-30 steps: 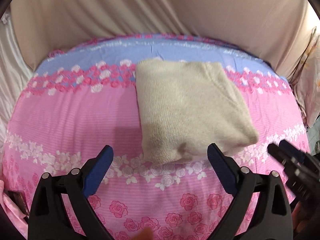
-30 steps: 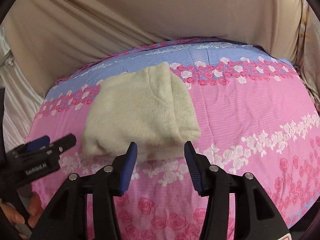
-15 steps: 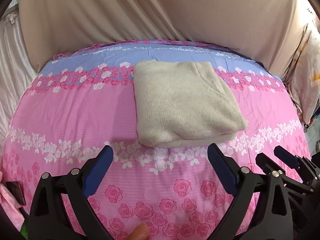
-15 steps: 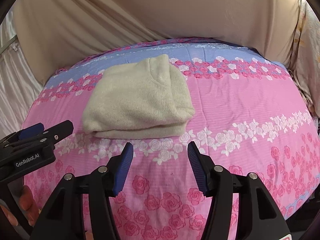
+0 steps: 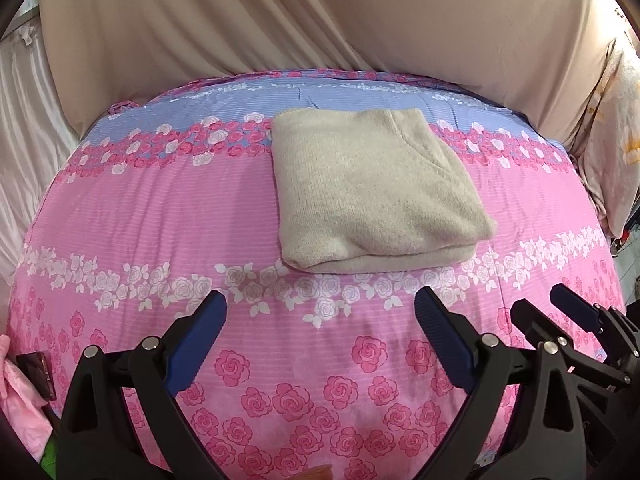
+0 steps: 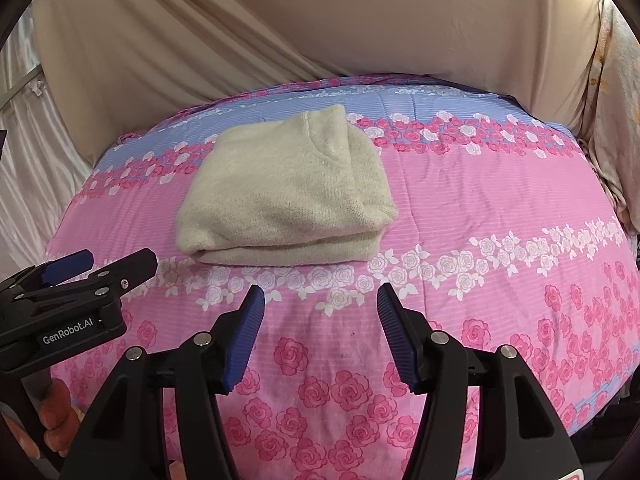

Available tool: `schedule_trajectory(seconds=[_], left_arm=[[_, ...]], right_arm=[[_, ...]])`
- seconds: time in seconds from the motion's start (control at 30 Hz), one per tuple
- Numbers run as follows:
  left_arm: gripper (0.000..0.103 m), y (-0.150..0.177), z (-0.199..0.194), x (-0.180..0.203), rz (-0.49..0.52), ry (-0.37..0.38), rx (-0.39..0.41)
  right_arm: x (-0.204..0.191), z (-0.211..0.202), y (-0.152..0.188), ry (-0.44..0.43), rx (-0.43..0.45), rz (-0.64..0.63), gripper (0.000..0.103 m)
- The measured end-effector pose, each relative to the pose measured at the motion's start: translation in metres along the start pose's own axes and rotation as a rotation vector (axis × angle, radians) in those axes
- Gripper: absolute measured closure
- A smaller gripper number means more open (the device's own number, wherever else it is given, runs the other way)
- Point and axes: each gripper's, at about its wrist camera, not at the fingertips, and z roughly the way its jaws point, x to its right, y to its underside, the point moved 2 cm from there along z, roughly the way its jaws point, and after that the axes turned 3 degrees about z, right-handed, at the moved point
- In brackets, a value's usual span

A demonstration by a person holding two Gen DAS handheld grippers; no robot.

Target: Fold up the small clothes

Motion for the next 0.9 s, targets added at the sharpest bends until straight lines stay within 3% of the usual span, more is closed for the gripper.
schedule_trajectory(seconds=[0.37, 0.7, 0.9], left_arm=[[0.009, 0.0039, 0.0043, 0.0003, 0.024, -0.005, -0.035], [0.009, 0.0041, 0.0038, 0.0006, 0.027, 0.001, -0.021], [0.013, 0.0039, 0.0057, 0.0007, 0.031, -0.008, -0.036]], right_arm=[[-0.0055, 0.0009, 0.0013, -0.006, -0.004, 0.0, 0.044], [-0.005, 0.0026, 0.0012, -0.006, -0.009, 0.001, 0.044], [-0.0067, 0.0057, 0.0013, -0.007, -0.014, -0.002, 0.044]])
